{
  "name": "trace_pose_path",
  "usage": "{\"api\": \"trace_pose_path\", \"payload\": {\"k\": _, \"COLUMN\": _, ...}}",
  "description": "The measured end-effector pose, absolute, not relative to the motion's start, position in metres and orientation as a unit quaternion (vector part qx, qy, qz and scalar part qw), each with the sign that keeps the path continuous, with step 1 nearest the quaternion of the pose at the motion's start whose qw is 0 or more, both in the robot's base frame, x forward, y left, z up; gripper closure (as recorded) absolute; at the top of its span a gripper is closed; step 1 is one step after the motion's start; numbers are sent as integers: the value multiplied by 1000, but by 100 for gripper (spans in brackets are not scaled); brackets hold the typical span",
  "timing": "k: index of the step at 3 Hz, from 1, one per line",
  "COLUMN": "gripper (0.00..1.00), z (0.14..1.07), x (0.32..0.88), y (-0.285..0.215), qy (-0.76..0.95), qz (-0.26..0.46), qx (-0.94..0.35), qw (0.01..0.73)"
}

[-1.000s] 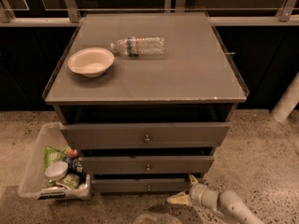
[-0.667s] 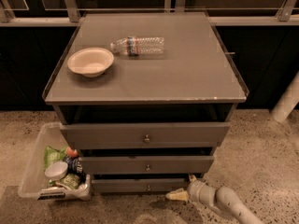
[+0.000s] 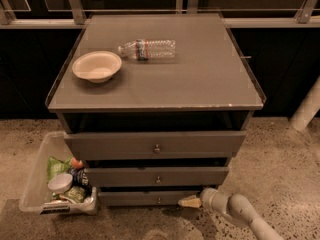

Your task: Open bottom drawer

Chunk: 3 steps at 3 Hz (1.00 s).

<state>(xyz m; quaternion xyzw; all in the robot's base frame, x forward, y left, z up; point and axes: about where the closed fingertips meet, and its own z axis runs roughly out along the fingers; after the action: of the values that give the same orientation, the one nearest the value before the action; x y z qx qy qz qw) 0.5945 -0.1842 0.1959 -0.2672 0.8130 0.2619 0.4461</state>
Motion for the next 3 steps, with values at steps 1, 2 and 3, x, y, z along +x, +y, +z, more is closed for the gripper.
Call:
{"api": "trace_pose_path", "payload": {"k": 1, "gripper": 0, "z": 196, "x": 594, "y": -183, "qy": 813, "qz": 263, "qx": -268, "qw": 445}}
{"api": "trace_pose_path", "payload": {"k": 2, "gripper": 0, "z": 193, "x": 579, "y": -175, "qy": 819, "qz": 261, "qx": -295, "qw": 418}}
{"api": "trace_pose_path", "payload": {"k": 3, "gripper": 0, "z": 197, "x": 555, "y": -182, "qy": 835, "qz": 235, "qx": -321, "qw": 379}}
